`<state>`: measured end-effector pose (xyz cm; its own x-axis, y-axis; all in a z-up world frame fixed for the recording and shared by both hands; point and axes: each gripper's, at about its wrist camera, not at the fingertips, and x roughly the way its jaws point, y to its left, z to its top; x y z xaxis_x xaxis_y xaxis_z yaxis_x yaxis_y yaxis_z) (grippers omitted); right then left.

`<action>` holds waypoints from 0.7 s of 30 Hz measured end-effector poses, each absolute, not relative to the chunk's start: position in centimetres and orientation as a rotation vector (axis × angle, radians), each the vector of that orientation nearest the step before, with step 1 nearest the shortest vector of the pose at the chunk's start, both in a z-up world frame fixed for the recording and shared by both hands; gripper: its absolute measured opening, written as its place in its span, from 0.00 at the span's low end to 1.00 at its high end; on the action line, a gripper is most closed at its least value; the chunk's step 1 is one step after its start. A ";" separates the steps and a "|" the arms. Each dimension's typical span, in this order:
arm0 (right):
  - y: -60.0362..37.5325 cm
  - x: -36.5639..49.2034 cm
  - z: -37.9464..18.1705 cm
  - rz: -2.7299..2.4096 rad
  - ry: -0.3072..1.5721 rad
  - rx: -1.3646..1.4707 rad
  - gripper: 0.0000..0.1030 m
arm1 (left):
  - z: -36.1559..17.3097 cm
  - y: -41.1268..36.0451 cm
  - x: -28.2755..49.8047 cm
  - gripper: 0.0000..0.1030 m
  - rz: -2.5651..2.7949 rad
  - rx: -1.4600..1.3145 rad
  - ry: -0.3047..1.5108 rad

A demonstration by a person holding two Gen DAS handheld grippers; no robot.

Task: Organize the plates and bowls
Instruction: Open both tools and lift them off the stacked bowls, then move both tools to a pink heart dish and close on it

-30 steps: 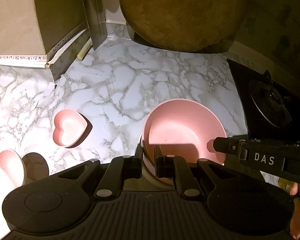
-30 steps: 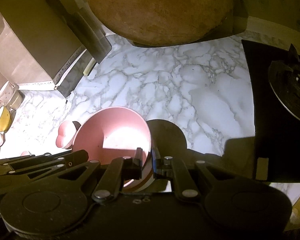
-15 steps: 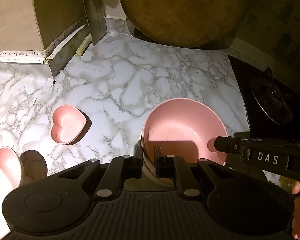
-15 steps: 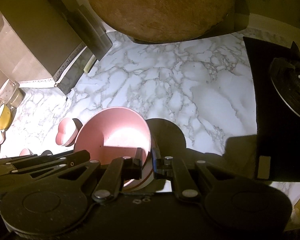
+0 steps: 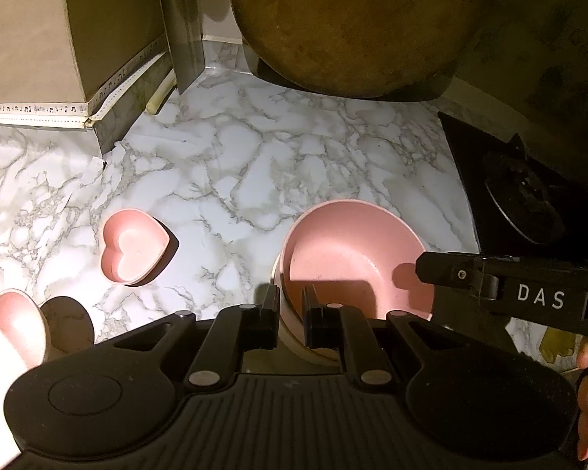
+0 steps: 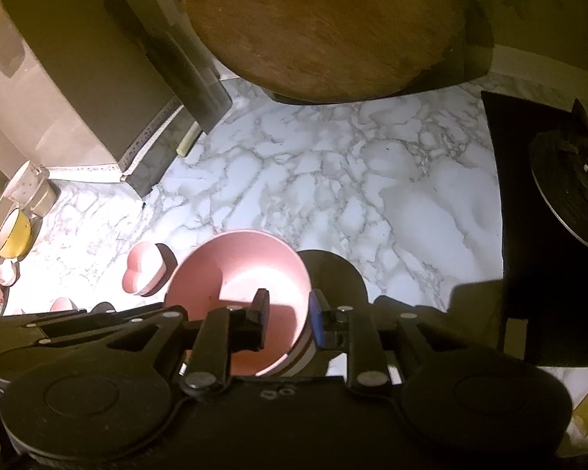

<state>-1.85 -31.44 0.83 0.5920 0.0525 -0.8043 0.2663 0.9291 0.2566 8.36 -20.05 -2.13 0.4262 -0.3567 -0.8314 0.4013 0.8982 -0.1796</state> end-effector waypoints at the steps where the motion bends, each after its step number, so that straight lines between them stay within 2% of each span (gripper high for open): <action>1: -31.3 -1.9 0.9 -0.124 0.933 0.371 0.22 | -2.0 -19.8 8.4 0.11 -0.477 0.044 1.027; 10: -29.5 -1.7 3.0 -0.077 0.878 0.295 0.40 | -0.5 -17.2 8.6 0.19 -0.448 0.019 0.974; 12: -29.0 -1.3 3.4 -0.064 0.872 0.276 0.48 | -0.2 -16.4 8.7 0.27 -0.437 0.016 0.965; 17: -27.7 -0.6 4.1 -0.026 0.848 0.232 0.63 | 0.9 -13.8 9.1 0.60 -0.393 -0.008 0.912; 19: -27.2 -0.3 4.3 -0.010 0.839 0.213 0.67 | 1.3 -12.7 9.5 0.65 -0.374 -0.021 0.892; 21: -26.8 0.2 4.5 0.012 0.828 0.204 0.77 | 1.8 -11.7 10.0 0.70 -0.357 -0.038 0.881</action>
